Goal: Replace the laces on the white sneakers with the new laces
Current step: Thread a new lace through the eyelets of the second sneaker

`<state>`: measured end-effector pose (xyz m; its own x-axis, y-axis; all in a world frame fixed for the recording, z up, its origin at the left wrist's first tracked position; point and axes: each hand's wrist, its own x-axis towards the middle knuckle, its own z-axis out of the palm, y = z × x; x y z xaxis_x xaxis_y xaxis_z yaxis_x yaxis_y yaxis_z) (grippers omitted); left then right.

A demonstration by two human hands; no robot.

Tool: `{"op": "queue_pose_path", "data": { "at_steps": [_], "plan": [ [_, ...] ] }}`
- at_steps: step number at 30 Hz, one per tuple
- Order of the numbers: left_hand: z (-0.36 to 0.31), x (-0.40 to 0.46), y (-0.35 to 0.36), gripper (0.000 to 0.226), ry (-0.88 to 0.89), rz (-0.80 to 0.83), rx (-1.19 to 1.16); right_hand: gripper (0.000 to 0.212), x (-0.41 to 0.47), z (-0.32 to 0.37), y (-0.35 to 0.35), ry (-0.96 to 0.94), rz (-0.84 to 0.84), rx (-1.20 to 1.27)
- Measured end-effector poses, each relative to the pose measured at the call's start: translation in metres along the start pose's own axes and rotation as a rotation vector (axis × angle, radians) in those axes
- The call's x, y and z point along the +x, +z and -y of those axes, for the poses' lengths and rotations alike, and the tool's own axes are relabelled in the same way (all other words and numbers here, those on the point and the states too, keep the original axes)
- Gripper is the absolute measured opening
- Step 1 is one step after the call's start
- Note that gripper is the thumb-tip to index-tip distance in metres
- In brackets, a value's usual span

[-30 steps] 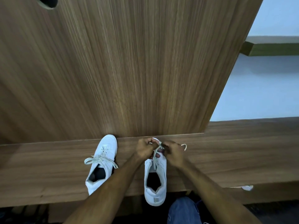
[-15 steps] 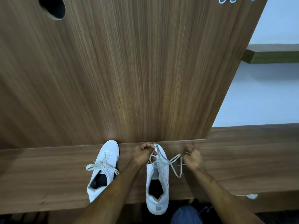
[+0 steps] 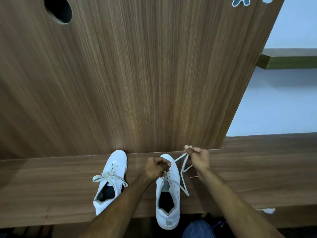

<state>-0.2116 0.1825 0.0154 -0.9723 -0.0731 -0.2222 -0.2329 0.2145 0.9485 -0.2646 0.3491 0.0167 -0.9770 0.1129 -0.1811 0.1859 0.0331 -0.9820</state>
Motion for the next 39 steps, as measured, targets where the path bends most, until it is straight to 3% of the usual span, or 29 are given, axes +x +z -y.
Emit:
{"op": "queue_pose_path", "data": {
  "at_steps": [4,6,8,10,12,14,15,16,18,23,25,27,30,33,35,39],
  "plan": [
    [0.007,0.007,-0.023,0.014,0.034,-0.039,0.09,0.033,0.016,0.0,-0.026,-0.034,-0.104,-0.067],
    [0.005,0.009,-0.027,0.013,0.038,-0.087,0.08,0.027,0.02,-0.008,-0.036,-0.082,-0.118,-0.279],
    [0.002,0.01,-0.026,0.011,0.053,-0.079,0.08,0.012,0.012,-0.013,-0.037,-0.078,-0.005,-0.635],
    [0.0,0.012,-0.018,0.011,0.083,-0.04,0.116,0.044,0.001,-0.019,-0.03,-0.103,0.111,-0.821],
    [-0.002,0.011,-0.008,0.011,0.124,-0.019,0.144,0.061,-0.01,-0.022,-0.014,-0.227,0.245,-0.805],
    [-0.005,0.012,0.0,0.013,0.144,-0.019,0.149,0.038,-0.021,-0.018,0.003,-0.369,0.387,-0.817],
    [-0.006,0.012,0.002,0.013,0.146,-0.016,0.148,0.018,-0.022,-0.015,0.008,-0.381,0.394,-0.871],
    [-0.007,0.012,0.002,0.013,0.15,-0.022,0.153,0.01,-0.022,-0.011,0.01,-0.392,0.378,-0.889],
    [-0.006,0.012,-0.005,0.012,0.157,-0.032,0.173,0.026,-0.01,-0.012,0.003,-0.359,0.279,-0.888],
    [0.008,0.011,-0.042,0.009,0.161,-0.088,0.325,0.02,0.029,-0.018,-0.041,-0.083,-0.127,-0.535],
    [0.012,0.011,-0.052,0.008,0.157,-0.11,0.371,0.016,0.032,-0.021,-0.056,-0.05,-0.214,-0.598],
    [0.013,0.014,-0.052,0.008,0.161,-0.108,0.401,0.025,0.021,-0.022,-0.056,-0.071,-0.098,-0.821],
    [0.008,0.017,-0.035,0.009,0.186,-0.059,0.4,0.047,-0.003,-0.022,-0.026,-0.302,0.226,-0.994],
    [0.004,0.017,-0.015,0.009,0.237,-0.012,0.382,0.028,-0.013,-0.023,0.008,-0.563,0.404,-1.026],
    [0.004,0.015,-0.012,0.01,0.257,-0.005,0.386,0.023,-0.012,-0.02,0.015,-0.607,0.353,-1.097],
    [0.012,0.012,-0.035,0.009,0.214,-0.072,0.456,0.022,0.003,-0.013,-0.019,-0.294,0.099,-1.047]
  ]
}}
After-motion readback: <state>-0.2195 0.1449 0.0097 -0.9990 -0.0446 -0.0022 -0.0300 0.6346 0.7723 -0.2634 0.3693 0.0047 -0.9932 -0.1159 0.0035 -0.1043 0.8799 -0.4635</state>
